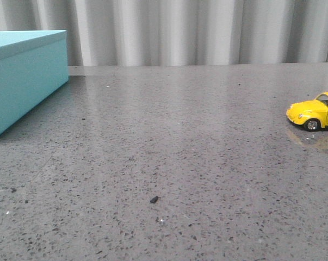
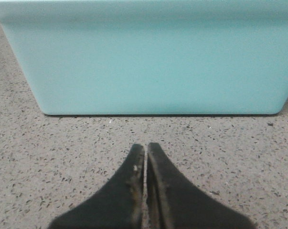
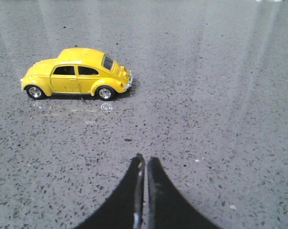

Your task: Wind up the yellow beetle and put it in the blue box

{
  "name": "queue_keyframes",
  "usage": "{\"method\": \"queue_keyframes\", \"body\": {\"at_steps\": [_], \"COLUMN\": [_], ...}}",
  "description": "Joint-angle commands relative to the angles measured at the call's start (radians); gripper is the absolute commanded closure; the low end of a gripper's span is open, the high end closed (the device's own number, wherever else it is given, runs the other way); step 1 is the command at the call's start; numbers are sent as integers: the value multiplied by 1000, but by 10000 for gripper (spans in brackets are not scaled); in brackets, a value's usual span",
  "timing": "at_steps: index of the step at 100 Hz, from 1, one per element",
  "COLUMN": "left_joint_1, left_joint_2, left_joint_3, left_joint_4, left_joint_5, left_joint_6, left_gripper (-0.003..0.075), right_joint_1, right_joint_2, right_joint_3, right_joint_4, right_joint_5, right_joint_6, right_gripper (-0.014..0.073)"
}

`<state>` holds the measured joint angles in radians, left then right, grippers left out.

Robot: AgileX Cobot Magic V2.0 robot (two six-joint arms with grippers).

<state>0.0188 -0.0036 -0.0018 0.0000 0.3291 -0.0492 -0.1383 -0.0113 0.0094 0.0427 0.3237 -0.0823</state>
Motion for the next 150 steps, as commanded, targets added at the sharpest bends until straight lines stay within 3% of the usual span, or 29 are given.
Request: {"method": "queue_keyframes", "body": {"at_steps": [1, 150], "left_joint_1": [-6, -6], "left_joint_2": [-32, -32], "left_joint_3": [26, 26], "left_joint_4": [0, 0], "left_joint_5": [-51, -77], "left_joint_6": [-11, -11], "left_gripper": [741, 741], "right_joint_1": [-5, -5], "right_joint_2": [-20, -20], "right_joint_3": [21, 21], "right_joint_4": [-16, -16], "right_joint_5": [-20, -20], "right_joint_6": [-3, -3], "right_gripper": [636, 636]}}
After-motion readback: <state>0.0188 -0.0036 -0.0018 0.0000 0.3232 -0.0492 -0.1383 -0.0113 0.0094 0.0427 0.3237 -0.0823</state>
